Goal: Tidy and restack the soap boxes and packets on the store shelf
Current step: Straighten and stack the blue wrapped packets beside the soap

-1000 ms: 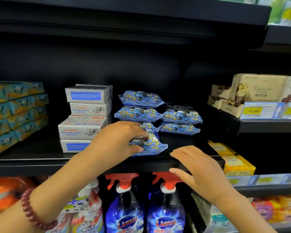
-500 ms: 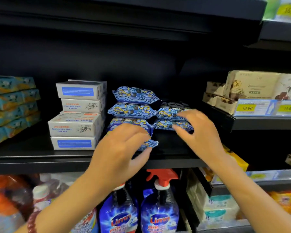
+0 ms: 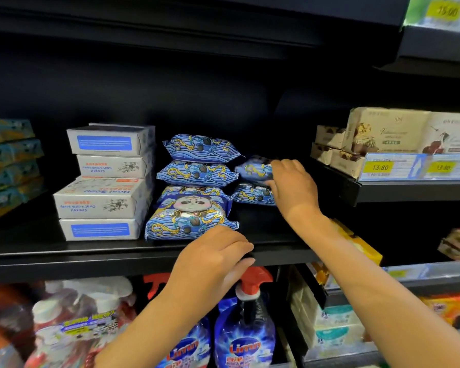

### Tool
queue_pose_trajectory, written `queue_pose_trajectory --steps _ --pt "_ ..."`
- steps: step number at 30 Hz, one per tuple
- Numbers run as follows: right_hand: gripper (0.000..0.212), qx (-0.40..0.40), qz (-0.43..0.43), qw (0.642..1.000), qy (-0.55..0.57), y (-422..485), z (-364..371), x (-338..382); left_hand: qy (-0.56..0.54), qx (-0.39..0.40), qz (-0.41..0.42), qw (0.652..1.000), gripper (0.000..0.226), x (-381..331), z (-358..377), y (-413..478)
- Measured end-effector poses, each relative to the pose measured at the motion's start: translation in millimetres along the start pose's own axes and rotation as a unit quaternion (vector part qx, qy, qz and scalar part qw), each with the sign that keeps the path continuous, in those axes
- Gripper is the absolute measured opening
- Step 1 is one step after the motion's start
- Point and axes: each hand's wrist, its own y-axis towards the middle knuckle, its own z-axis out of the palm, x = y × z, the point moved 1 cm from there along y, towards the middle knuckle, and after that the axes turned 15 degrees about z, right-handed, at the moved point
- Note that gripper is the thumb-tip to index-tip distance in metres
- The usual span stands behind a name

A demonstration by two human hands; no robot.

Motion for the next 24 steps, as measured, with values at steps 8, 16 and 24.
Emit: queue_pose_trajectory --steps 8,16,24 --pt "0.038 -0.146 0.036 0.975 0.164 -33.1 -28.3 2.7 -0.053 -0.018 -0.026 0.998 0.024 -5.4 -11.8 5.6" --pt "0.024 -0.373 -0.153 0.884 0.236 -60.9 -72.3 17.4 -0.292 -0.218 -0.284 0.887 0.026 24.6 -82.9 59.8" --pt "0.023 -0.335 -0.293 0.878 0.177 -73.5 -83.6 22.6 -0.357 -0.220 -0.291 0.860 0.036 41.6 -85.9 56.4"
